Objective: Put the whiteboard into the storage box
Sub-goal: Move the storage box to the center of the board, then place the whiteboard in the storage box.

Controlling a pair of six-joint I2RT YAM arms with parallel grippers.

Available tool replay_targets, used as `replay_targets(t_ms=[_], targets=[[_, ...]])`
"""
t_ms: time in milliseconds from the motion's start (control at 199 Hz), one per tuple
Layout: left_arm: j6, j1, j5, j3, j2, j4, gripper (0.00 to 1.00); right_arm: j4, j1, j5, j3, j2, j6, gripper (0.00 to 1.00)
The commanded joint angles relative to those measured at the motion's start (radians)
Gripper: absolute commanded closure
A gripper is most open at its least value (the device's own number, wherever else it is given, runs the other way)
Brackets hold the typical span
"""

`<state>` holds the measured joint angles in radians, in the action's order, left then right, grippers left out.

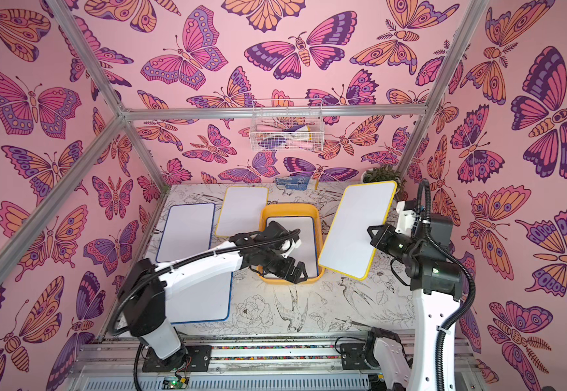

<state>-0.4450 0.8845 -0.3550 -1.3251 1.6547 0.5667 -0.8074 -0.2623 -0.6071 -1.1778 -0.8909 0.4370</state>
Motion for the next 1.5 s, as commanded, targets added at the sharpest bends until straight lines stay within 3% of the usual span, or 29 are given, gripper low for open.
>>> replay_targets(t_ms=[0, 130, 316, 607, 822, 1093, 1499], targets=[[0.039, -0.060, 0.032, 0.046, -0.084, 0.009, 0.00, 0.149, 0.032, -0.076, 0.025, -0.001, 0.021, 1.00], [0.067, -0.131, 0.089, 0.035, -0.132, 0.120, 0.00, 0.220, 0.131, -0.042, 0.061, -0.027, 0.056, 1.00], [0.138, -0.181, 0.172, -0.020, -0.145, 0.263, 0.00, 0.305, 0.317, 0.105, 0.092, -0.090, 0.086, 1.00], [0.175, -0.259, 0.175, -0.015, -0.171, 0.269, 0.00, 0.491, 0.523, 0.206, 0.121, -0.279, 0.165, 1.00], [0.169, -0.333, 0.097, 0.026, -0.182, 0.220, 0.00, 0.586, 0.593, 0.230, 0.099, -0.426, 0.221, 1.00], [0.164, -0.358, 0.099, 0.064, -0.182, 0.197, 0.00, 0.670, 0.622, 0.173, 0.064, -0.589, 0.267, 1.00], [0.151, -0.374, 0.079, 0.070, -0.185, 0.187, 0.00, 0.628, 0.621, 0.092, -0.010, -0.754, 0.235, 1.00]])
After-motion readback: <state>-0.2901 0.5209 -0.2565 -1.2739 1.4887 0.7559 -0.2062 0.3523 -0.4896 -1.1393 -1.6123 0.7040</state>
